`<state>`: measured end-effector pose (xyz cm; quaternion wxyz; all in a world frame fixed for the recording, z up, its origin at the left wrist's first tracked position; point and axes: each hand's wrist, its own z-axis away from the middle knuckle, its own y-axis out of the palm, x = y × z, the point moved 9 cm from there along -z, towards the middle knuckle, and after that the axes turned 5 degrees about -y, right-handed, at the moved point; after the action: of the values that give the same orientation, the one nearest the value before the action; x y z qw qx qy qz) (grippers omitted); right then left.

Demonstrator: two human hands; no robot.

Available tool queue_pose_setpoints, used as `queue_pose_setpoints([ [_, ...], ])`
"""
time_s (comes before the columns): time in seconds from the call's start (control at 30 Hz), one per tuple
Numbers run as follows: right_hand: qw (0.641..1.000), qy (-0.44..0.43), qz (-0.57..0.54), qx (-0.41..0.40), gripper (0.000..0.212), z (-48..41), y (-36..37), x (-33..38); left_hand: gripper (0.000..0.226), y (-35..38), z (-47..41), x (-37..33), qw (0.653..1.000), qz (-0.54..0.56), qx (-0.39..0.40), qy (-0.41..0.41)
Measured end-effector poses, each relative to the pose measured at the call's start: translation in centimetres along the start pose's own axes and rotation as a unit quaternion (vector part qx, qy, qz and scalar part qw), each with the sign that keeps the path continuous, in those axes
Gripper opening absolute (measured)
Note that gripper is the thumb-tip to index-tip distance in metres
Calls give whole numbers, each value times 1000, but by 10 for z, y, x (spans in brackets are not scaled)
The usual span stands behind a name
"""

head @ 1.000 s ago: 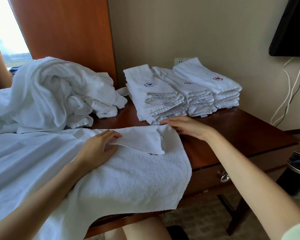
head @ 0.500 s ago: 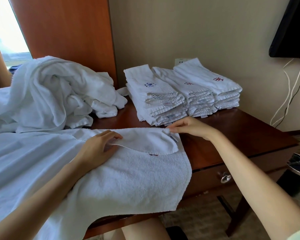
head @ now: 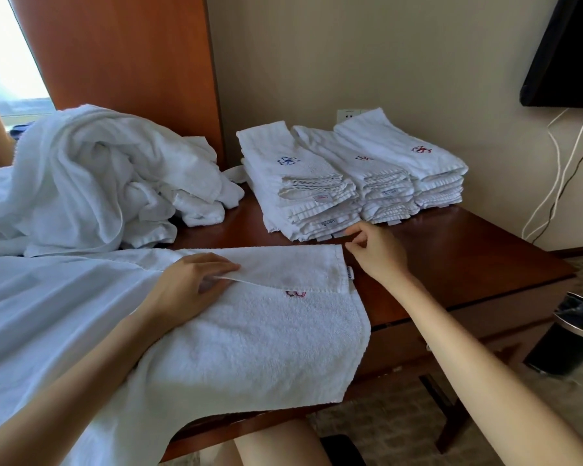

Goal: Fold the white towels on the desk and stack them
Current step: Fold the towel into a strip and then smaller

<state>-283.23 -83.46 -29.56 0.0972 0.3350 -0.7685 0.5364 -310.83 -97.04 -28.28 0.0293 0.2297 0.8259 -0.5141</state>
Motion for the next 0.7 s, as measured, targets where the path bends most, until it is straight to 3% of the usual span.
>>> queue_pose_setpoints([
  [0.1, 994, 44, 48, 89, 37, 14, 7, 10, 20, -4, 1, -5, 1000, -5, -14, 22],
  [0.3, 986, 71, 60, 137, 71, 34, 5, 18, 30, -7, 2, -9, 999, -22, -19, 27],
  [0.47, 983, 61, -76, 157, 61, 43, 14, 26, 33, -7, 2, -9, 999, -24, -12, 23],
  [0.6, 959, 61, -246, 128, 37, 43, 6, 31, 30, -5, 0, -8, 999, -32, -16, 18],
  [0.7, 955, 54, -270, 113, 38, 45, -3, 27, 41, -7, 0, -11, 999, -24, -13, 22],
])
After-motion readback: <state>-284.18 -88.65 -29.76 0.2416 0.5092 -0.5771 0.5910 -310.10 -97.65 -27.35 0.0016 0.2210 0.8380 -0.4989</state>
